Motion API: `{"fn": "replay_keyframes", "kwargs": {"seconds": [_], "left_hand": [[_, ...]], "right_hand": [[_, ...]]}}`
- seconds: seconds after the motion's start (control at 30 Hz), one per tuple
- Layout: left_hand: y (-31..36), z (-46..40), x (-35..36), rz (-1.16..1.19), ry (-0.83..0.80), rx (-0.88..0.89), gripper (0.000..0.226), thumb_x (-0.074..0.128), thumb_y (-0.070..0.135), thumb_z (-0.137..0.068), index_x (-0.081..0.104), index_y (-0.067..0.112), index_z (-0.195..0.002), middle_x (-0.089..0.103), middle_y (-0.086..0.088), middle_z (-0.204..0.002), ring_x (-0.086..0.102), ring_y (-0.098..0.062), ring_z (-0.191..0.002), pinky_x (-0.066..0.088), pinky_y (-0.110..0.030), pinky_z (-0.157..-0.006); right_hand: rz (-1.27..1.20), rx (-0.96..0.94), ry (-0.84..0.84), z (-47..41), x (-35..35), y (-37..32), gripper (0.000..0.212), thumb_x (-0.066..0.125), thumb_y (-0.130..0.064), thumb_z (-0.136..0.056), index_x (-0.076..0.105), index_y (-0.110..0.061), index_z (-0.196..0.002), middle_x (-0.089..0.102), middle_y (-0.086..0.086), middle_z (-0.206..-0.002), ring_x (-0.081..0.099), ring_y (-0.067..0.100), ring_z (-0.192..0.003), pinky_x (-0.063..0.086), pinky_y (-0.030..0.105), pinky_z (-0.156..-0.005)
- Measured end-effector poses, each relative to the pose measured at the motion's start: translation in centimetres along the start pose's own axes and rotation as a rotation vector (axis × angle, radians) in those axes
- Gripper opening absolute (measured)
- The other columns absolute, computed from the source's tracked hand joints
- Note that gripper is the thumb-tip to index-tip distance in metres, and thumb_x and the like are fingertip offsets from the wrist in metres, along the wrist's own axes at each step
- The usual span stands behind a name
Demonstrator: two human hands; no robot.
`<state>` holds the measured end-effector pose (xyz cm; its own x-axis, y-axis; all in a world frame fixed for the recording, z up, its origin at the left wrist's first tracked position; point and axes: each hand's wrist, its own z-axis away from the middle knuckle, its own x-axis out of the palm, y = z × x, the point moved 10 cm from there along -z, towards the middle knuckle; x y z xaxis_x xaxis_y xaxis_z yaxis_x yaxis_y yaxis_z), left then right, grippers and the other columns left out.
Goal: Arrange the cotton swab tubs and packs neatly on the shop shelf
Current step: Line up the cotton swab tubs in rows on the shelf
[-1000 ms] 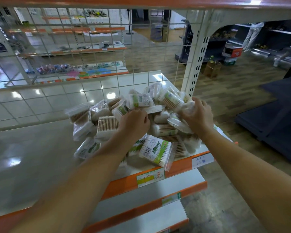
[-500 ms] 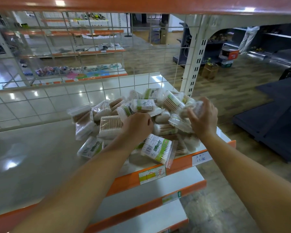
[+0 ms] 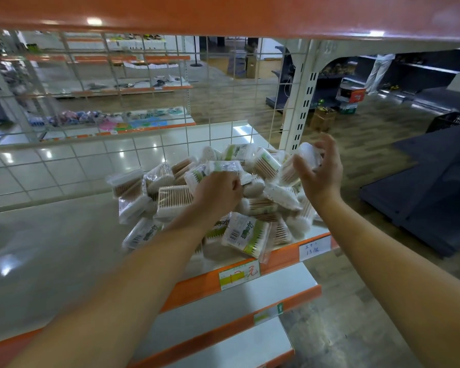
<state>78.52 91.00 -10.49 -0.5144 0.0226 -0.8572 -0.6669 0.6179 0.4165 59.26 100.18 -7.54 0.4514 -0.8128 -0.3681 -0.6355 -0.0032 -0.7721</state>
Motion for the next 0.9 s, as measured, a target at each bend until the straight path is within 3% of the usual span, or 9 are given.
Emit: {"fn": "replay_keyframes", "kwargs": {"seconds": [0.2, 0.33, 0.4, 0.5, 0.57, 0.6, 0.73, 0.83, 0.9], "left_hand": [[1.2, 0.5, -1.2, 0.254, 0.037, 0.057, 0.028, 0.051, 0.020, -0.092, 0.062, 0.016, -0.117, 0.067, -0.001, -0.106, 0.060, -0.017, -0.098, 0.046, -0.028, -0.081], [2.9, 1.2, -2.2, 0.378, 0.101, 0.161, 0.053, 0.059, 0.022, -0.088, 0.041, 0.016, -0.137, 0.055, -0.003, -0.129, 0.050, -0.017, -0.117, 0.041, -0.032, -0.096], [3.0, 1.4, -2.7, 0.437, 0.143, 0.169, 0.064, 0.064, 0.025, -0.086, 0.033, 0.015, -0.141, 0.049, -0.004, -0.134, 0.046, -0.017, -0.122, 0.039, -0.032, -0.097], [2.7, 2.0, -3.7, 0.602, 0.167, 0.156, 0.064, 0.069, 0.023, -0.082, 0.035, 0.018, -0.137, 0.054, 0.004, -0.120, 0.051, -0.001, -0.110, 0.042, -0.020, -0.089], [2.0, 2.3, -3.9, 0.731, 0.127, 0.111, 0.057, 0.071, 0.015, -0.080, 0.041, 0.024, -0.127, 0.055, 0.016, -0.102, 0.053, 0.017, -0.090, 0.042, -0.005, -0.075], [1.7, 2.5, -3.9, 0.816, 0.098, 0.085, 0.054, 0.072, 0.012, -0.078, 0.043, 0.028, -0.121, 0.056, 0.017, -0.097, 0.055, 0.017, -0.084, 0.044, -0.005, -0.072], [-0.3, 3.1, -4.3, 1.179, 0.010, 0.001, 0.041, 0.062, 0.012, -0.067, 0.055, 0.027, -0.105, 0.066, 0.001, -0.091, 0.065, -0.009, -0.083, 0.053, -0.029, -0.073], [-2.4, 3.6, -4.8, 1.215, -0.034, -0.042, 0.041, 0.060, 0.012, -0.068, 0.060, 0.022, -0.108, 0.070, -0.004, -0.091, 0.065, -0.026, -0.089, 0.051, -0.046, -0.079], [-3.3, 4.1, -5.0, 1.199, -0.057, -0.048, 0.035, 0.058, 0.011, -0.070, 0.063, 0.017, -0.104, 0.071, -0.004, -0.089, 0.067, -0.025, -0.088, 0.055, -0.041, -0.076]], "right_hand": [[-0.110, -0.063, -0.066, 0.3, 1.4, -3.5, 0.060, 0.070, -0.024, -0.079, 0.040, -0.012, -0.131, 0.050, -0.001, -0.112, 0.049, 0.015, -0.099, 0.047, 0.033, -0.082], [-0.225, -0.154, -0.111, 1.2, 2.8, -6.4, 0.067, 0.066, -0.029, -0.073, 0.039, -0.012, -0.132, 0.053, -0.004, -0.106, 0.052, 0.002, -0.088, 0.042, 0.010, -0.072], [-0.324, -0.149, -0.167, 1.6, 3.6, -7.4, 0.065, 0.064, -0.028, -0.072, 0.038, -0.015, -0.131, 0.059, -0.002, -0.105, 0.056, 0.003, -0.090, 0.044, 0.011, -0.075], [-0.511, -0.072, -0.261, 1.9, 4.9, -8.4, 0.062, 0.061, -0.021, -0.071, 0.036, -0.025, -0.127, 0.064, 0.007, -0.104, 0.061, 0.019, -0.098, 0.048, 0.029, -0.086], [-0.613, -0.036, -0.340, 2.3, 5.7, -9.4, 0.066, 0.059, -0.014, -0.069, 0.033, -0.021, -0.130, 0.064, 0.007, -0.099, 0.061, 0.019, -0.093, 0.048, 0.026, -0.083], [-0.646, -0.024, -0.376, 2.5, 6.2, -9.8, 0.069, 0.058, -0.011, -0.069, 0.032, -0.017, -0.133, 0.064, 0.007, -0.098, 0.060, 0.020, -0.091, 0.048, 0.025, -0.081], [-0.747, 0.034, -0.476, 3.1, 8.1, -10.8, 0.073, 0.057, -0.006, -0.070, 0.030, -0.016, -0.137, 0.066, 0.010, -0.097, 0.062, 0.022, -0.085, 0.049, 0.031, -0.082], [-0.791, 0.055, -0.520, 3.5, 9.3, -11.6, 0.071, 0.056, -0.006, -0.070, 0.030, -0.019, -0.134, 0.065, 0.014, -0.101, 0.065, 0.019, -0.085, 0.051, 0.029, -0.081], [-0.790, 0.053, -0.551, 3.9, 10.2, -12.2, 0.071, 0.055, -0.006, -0.070, 0.029, -0.018, -0.136, 0.066, 0.012, -0.102, 0.066, 0.017, -0.086, 0.051, 0.025, -0.077]]}}
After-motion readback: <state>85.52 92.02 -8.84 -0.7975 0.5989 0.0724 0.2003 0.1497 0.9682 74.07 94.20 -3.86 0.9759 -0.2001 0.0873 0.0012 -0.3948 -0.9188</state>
